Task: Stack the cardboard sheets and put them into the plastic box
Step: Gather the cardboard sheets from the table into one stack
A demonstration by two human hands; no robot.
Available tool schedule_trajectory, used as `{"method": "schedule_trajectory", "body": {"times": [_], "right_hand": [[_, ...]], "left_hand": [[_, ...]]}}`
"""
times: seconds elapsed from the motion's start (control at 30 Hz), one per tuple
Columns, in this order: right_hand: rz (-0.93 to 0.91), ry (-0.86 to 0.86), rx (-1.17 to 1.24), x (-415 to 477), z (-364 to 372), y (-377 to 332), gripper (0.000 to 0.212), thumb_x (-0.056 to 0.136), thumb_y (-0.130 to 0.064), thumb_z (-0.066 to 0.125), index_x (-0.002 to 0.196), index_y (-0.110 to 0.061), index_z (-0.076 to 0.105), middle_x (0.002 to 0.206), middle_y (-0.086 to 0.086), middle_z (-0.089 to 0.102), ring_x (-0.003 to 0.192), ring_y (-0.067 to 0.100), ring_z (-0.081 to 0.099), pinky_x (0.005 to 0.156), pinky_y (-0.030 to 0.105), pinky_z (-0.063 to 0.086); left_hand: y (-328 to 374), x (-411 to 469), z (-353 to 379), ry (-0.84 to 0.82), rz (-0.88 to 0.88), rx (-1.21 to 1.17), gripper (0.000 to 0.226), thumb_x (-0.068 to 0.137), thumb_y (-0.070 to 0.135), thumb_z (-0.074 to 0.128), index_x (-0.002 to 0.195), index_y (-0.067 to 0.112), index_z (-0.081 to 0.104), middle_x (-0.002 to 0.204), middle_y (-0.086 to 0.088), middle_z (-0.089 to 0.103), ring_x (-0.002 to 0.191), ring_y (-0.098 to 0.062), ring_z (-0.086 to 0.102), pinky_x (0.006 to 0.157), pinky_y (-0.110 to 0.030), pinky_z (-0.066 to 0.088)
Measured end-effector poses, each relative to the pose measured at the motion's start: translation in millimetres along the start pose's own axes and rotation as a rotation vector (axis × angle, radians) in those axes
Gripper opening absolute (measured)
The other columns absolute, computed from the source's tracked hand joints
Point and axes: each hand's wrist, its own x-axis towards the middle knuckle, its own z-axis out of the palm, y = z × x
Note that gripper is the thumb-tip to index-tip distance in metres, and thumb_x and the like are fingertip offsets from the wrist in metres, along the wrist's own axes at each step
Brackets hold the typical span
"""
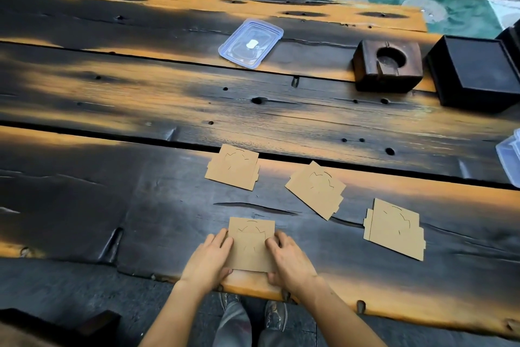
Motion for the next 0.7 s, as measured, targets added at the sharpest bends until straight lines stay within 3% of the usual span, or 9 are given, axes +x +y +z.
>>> {"method": "schedule_trajectory", "body": {"times": [0.17,0.33,0.53,0.63,0.7], "right_hand": [[-0.019,0.0,0.017,-3,3,6,0.064,0.087,-0.025,0.07,0.142,-0.013,0.04,0.156,0.013,0.028,0.139,0.033,0.036,0.113,0.04,0.04],[0.006,0.018,0.031,-4,3,6,0.065,0.085,-0.037,0.07,0.141,-0.02,0.042,0.154,0.009,0.029,0.137,0.03,0.037,0.104,0.042,0.048],[0.084,0.114,0.135,-1,-2,1,0.056,0.085,-0.061,0.056,0.131,-0.03,0.044,0.147,0.007,0.026,0.129,0.028,0.037,0.093,0.038,0.051],[0.128,0.141,0.17,11,-12,-3,0.061,0.089,-0.059,0.054,0.14,-0.029,0.037,0.15,0.008,0.028,0.131,0.029,0.039,0.099,0.041,0.048],[0.153,0.155,0.164,25,-20,-6,0.069,0.093,-0.054,0.054,0.151,-0.026,0.029,0.158,0.009,0.025,0.137,0.03,0.038,0.106,0.041,0.044]], "left_hand": [[0,-1,1,-0.019,-0.024,-0.039,0.059,0.093,0.035,0.069,0.141,0.014,0.041,0.173,-0.001,0.013,0.139,-0.026,0.036,0.105,-0.036,0.045],[1,-6,-1,-0.015,-0.043,-0.067,0.057,0.093,0.04,0.068,0.139,0.015,0.045,0.173,-0.001,0.011,0.143,-0.024,0.035,0.105,-0.037,0.046],[-4,-5,-18,0.063,0.016,-0.038,0.065,0.09,0.069,0.052,0.121,0.013,0.061,0.153,-0.003,0.035,0.14,-0.022,0.037,0.096,-0.039,0.048],[-14,5,-35,0.152,0.002,-0.047,0.06,0.095,0.066,0.048,0.123,0.014,0.059,0.142,-0.004,0.046,0.132,-0.025,0.046,0.092,-0.039,0.047],[-24,16,-45,0.167,-0.038,-0.038,0.061,0.098,0.062,0.049,0.136,0.015,0.053,0.15,-0.006,0.043,0.139,-0.027,0.042,0.098,-0.041,0.046]]}}
